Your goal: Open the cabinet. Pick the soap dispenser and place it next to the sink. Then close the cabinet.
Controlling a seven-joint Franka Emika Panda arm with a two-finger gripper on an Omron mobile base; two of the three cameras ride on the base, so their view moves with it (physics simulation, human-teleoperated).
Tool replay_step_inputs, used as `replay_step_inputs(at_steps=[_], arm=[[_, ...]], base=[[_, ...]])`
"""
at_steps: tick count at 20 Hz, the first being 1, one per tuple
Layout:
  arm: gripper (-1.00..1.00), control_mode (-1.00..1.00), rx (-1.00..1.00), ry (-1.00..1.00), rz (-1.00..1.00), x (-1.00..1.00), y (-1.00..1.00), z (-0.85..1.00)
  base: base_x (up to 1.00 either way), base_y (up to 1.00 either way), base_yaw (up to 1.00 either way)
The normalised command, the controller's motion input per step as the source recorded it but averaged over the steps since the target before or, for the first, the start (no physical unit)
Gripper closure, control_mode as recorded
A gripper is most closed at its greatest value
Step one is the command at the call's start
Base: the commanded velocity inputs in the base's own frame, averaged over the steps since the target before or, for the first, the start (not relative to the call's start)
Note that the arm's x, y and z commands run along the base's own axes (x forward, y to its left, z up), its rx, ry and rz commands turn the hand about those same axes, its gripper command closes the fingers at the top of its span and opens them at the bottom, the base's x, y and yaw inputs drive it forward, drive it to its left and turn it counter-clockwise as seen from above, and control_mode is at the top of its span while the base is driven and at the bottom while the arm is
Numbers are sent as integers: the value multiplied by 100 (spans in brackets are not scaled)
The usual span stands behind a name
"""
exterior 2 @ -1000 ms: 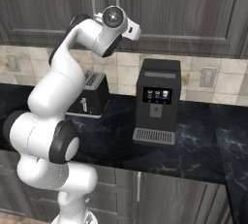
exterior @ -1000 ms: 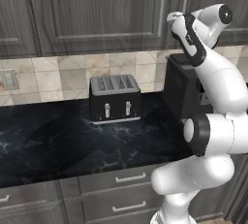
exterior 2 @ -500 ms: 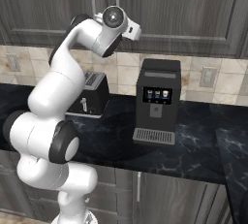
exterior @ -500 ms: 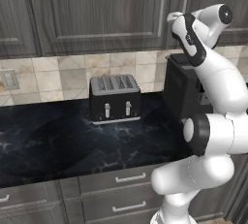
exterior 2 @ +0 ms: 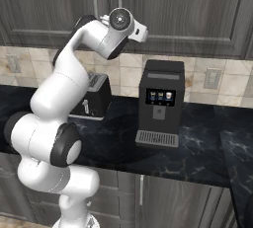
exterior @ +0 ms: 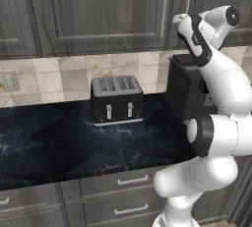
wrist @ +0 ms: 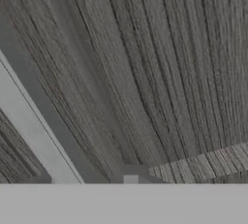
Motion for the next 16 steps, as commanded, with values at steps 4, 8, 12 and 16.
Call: replay_step_inputs(at_steps=[4,8,12,16], arm=[[100,-100,0,0,0,-33,-65,0],[100,-100,0,0,0,-54,-67,0],[100,-100,0,0,0,-57,-70,0],[100,-100,0,0,0,-57,-75,0]], base=[[0,0,0],[0,0,0],[0,0,0],[0,0,0]])
